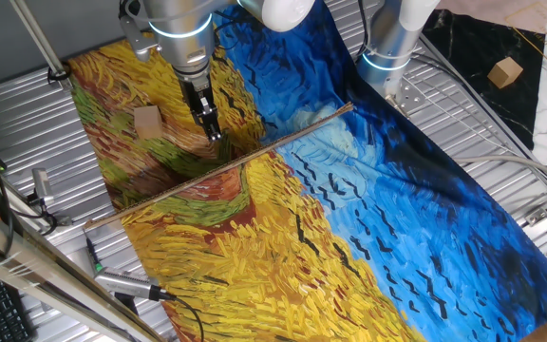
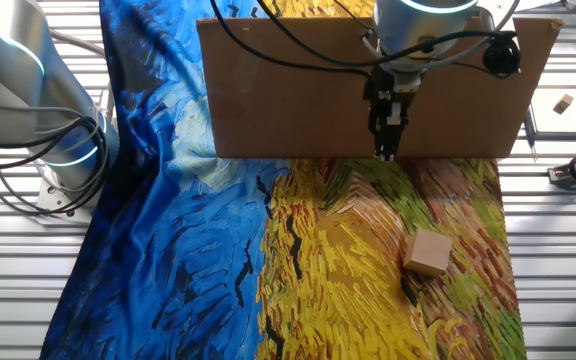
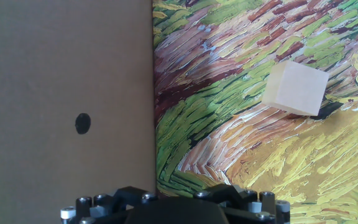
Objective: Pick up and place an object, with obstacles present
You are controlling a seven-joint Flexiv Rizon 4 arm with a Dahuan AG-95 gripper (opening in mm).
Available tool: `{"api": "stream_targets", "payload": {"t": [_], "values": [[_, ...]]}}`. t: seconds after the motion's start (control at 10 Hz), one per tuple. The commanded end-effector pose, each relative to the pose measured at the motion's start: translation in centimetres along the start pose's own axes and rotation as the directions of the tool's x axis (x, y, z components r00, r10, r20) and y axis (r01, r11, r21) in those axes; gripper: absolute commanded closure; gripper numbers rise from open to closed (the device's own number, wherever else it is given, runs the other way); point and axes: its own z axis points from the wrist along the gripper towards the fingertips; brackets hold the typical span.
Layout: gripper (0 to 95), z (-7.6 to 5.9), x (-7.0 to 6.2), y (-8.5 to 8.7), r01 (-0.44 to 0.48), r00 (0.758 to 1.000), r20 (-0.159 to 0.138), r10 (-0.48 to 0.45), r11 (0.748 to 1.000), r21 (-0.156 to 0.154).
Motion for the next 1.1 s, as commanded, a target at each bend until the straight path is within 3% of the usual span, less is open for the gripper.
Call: {"api": "stream_targets", "payload": {"t": [0.1,1.1], "values": [[95.0,0.00,0.01,0.00,0.203,0.979,0.035,-0.202,0.979,-0.020],[95.0,0.00,0.01,0.00,0.192,0.981,0.027,-0.192,0.981,-0.010]]}}
